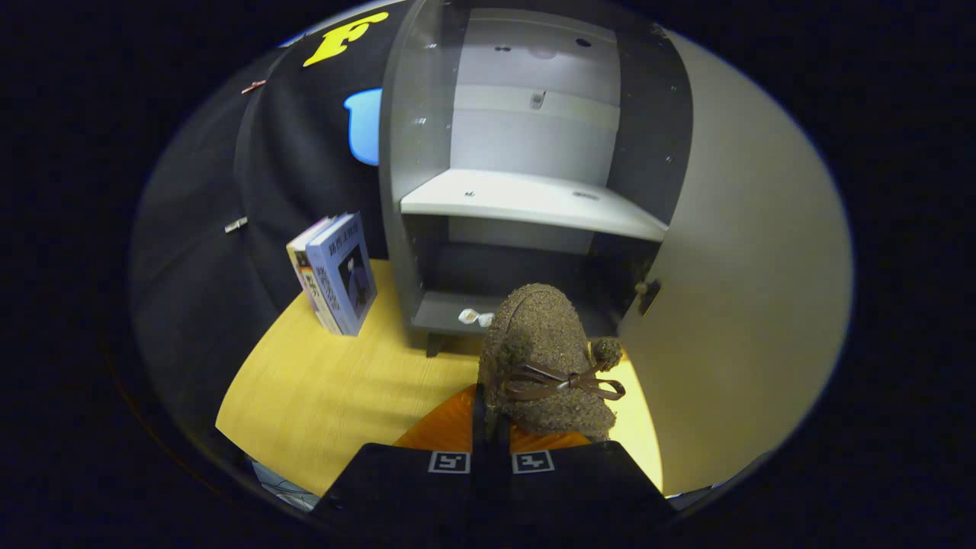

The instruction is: Open the shoe cabinet door, grab the shoes and put them into the shoe cabinet, then close the shoe cabinet door.

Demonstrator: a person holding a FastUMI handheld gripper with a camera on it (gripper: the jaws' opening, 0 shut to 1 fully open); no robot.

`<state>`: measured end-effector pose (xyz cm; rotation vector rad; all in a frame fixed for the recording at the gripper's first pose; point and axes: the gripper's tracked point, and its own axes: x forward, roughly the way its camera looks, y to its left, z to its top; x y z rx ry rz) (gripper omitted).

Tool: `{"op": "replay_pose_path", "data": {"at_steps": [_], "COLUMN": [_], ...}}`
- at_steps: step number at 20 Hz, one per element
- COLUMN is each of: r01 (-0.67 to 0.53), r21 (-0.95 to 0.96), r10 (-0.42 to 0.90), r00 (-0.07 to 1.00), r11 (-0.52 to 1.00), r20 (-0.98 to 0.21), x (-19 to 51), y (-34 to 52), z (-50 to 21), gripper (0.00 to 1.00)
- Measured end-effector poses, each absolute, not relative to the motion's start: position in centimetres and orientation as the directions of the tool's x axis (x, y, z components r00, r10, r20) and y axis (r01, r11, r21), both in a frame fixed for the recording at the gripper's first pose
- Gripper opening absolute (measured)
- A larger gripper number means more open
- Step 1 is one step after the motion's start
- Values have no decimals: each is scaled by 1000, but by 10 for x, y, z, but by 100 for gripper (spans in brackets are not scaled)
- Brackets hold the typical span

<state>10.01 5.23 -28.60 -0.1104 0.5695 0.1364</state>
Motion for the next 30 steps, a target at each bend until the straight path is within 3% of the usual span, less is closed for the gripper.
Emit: {"op": "replay_pose_path", "data": {"at_steps": [6,11,24,30], "r01": [-213,-191,-95,-61], "r21": [-81,-70,-47,-10], "r10": [154,143,66,50], "r00": [877,891,903,893], "r11": [974,979,994,998], "r20": [-454,-431,-424,-447], "x": [134,195,415,449], "y": [36,46,80,76], "z": [-206,-178,-179,-195], "gripper": [5,5,5,6]}}
